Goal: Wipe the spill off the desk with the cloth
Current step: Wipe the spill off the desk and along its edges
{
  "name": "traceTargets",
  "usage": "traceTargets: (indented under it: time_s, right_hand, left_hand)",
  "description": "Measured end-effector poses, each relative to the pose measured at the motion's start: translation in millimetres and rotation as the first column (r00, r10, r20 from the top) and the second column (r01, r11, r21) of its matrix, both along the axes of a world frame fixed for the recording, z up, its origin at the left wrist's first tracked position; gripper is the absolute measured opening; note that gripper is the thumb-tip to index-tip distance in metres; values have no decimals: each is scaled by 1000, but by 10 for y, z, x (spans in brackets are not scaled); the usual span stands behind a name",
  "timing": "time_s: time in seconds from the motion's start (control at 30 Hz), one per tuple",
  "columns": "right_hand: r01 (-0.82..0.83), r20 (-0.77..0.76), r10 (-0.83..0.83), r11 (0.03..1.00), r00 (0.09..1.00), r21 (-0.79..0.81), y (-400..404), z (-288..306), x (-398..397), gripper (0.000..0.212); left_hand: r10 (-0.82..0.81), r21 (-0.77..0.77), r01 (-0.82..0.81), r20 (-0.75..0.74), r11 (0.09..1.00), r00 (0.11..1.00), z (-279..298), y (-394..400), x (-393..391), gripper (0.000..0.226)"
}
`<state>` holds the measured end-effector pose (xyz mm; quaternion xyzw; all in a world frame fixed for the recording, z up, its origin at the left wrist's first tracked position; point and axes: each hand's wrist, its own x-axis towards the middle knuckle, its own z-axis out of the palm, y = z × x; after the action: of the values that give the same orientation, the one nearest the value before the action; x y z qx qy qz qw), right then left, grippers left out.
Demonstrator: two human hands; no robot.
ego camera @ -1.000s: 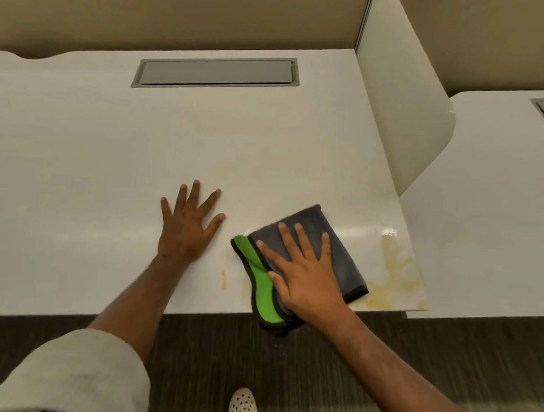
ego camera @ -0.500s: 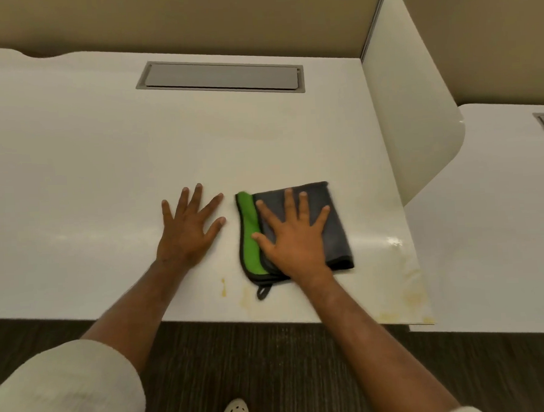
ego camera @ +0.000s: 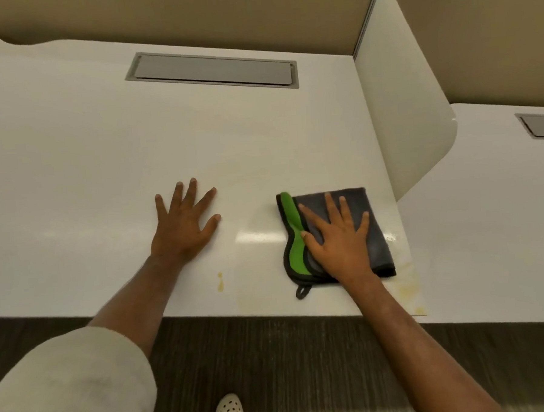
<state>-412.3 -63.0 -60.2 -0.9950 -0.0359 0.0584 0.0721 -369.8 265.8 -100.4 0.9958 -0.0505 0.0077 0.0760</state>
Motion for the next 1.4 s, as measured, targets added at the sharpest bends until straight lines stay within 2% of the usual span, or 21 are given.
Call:
traceTargets:
  time_s: [0.1,0.27,0.4,0.5,0.57,0.7,0.8,0.87,1.0,1.13,1.23,1.27,1.4]
  right_hand:
    - [22,0,-22,999,1000,-29,289,-25,234,64]
    - [-254,0,254,966,967,-47,549,-100,-82,67]
    - [-391,-20,391,920,920,-6,268,-78,-501,63]
    - [-341,-71,338,939,938,-33,-23,30,-510,63]
    - [-268,-91,264,963,960,-39,-51,75,-357,66]
    - [-135,-67,133,991,989,-21,296,65,-22,71]
    - [-141,-27,140,989,990,-39,616,18,102,76]
    - [-211,-15,210,976,978,-49,789,-12,92,76]
    - [-460,9,461,886,887,-62,991,-63,-182,64]
    - [-703,4,703,711,711,-14,744,-97,-426,54]
    - [-772,11,773,632,634,65,455,-48,-323,52]
    - [-757,10,759,648,651,84,413,-33,-264,52]
    - [-578,18,578,813,816,69,689,13,-4,52]
  left_hand:
    - [8,5,-8,-23,1000,1000,21,-20,-7,70]
    - [-2,-5,2,-31,1000,1000,67,-3,0,70]
    - [-5,-44,4,-14,999,1000,66,-4,-22,62]
    - [-82,-158,71,-66,985,994,130,224,-12,60]
    - [-120,-118,110,-79,987,990,143,410,-57,61]
    - [-39,-14,39,-67,999,997,85,438,-216,62]
    - [-32,-55,30,-39,998,999,71,431,-213,62]
    - [-29,-83,27,-13,996,1000,65,457,-222,62]
    - [-26,-128,27,11,991,1000,78,437,-221,61]
    - [-12,-129,17,38,992,999,74,436,-236,60]
    - [-14,-112,20,58,994,998,67,438,-236,61]
    - [-18,-114,26,65,993,998,59,437,-238,61]
    - [-9,-138,18,62,990,998,68,439,-237,61]
